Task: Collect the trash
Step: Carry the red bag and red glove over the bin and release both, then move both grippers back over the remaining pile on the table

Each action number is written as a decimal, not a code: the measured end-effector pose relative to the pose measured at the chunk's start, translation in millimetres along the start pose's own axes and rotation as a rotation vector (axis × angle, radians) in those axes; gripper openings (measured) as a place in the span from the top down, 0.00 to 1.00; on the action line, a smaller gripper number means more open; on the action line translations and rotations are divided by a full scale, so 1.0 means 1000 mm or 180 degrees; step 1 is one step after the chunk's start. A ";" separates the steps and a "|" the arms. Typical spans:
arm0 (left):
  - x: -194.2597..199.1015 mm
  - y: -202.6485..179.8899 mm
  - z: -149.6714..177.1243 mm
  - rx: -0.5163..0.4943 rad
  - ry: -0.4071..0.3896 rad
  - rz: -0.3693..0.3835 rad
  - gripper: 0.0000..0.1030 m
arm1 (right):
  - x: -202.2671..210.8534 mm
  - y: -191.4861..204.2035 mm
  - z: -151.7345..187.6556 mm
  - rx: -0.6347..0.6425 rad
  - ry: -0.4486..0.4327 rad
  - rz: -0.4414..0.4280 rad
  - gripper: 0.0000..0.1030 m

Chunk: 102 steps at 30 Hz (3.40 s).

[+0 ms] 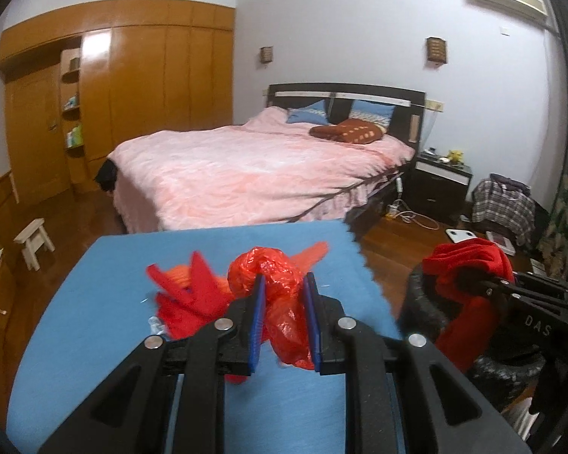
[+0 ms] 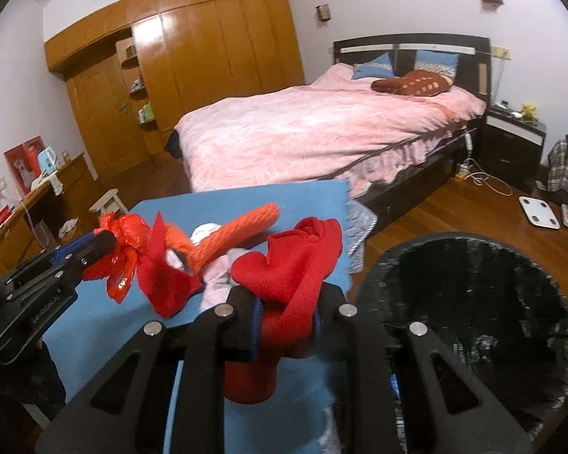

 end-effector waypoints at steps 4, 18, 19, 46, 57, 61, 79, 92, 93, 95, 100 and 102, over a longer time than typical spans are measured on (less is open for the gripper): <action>-0.005 -0.025 -0.014 -0.0059 -0.0057 0.0161 0.81 | 0.015 -0.026 -0.011 -0.0047 -0.0102 0.0137 0.81; -0.027 -0.134 -0.054 -0.0357 -0.0211 0.0800 0.81 | 0.053 -0.133 -0.034 -0.0309 -0.0363 0.0683 0.81; -0.029 -0.140 -0.056 -0.0373 -0.0218 0.0831 0.81 | 0.055 -0.142 -0.035 -0.0307 -0.0377 0.0729 0.81; -0.050 -0.186 -0.074 -0.0430 -0.0259 0.1070 0.17 | 0.073 -0.220 -0.019 -0.0541 -0.0484 0.1198 0.07; -0.033 -0.091 -0.047 -0.0142 -0.0124 0.0477 0.06 | 0.057 -0.161 -0.027 -0.0402 -0.0480 0.0931 0.05; -0.028 -0.051 -0.031 -0.0019 -0.0063 0.0219 0.06 | 0.040 -0.128 -0.024 -0.0339 -0.0430 0.0778 0.05; -0.031 0.081 0.060 0.0198 0.0363 -0.0520 0.06 | -0.056 0.007 0.021 0.0123 -0.0053 0.0243 0.05; -0.048 0.111 0.104 0.0298 0.0576 -0.0604 0.06 | -0.113 0.049 0.065 0.0266 0.0280 0.0178 0.05; -0.050 0.113 0.108 0.0322 0.0593 -0.0596 0.06 | -0.116 0.051 0.068 0.0276 0.0308 0.0177 0.05; -0.052 0.115 0.113 0.0345 0.0618 -0.0586 0.06 | -0.121 0.054 0.072 0.0293 0.0345 0.0176 0.05; -0.058 0.116 0.122 0.0371 0.0678 -0.0571 0.06 | -0.132 0.063 0.079 0.0345 0.0444 0.0174 0.05; -0.059 0.117 0.127 0.0392 0.0699 -0.0569 0.06 | -0.135 0.065 0.081 0.0372 0.0472 0.0170 0.05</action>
Point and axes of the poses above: each gripper's, at about its wrist camera, not at the fingertips, and x roughly against the way its jaws point, y to its left, z to its underside, the point moved 9 cm from there along -x, roughly the way its jaws point, and after that the axes turned 15 degrees about -x, right-handed, at the moved point
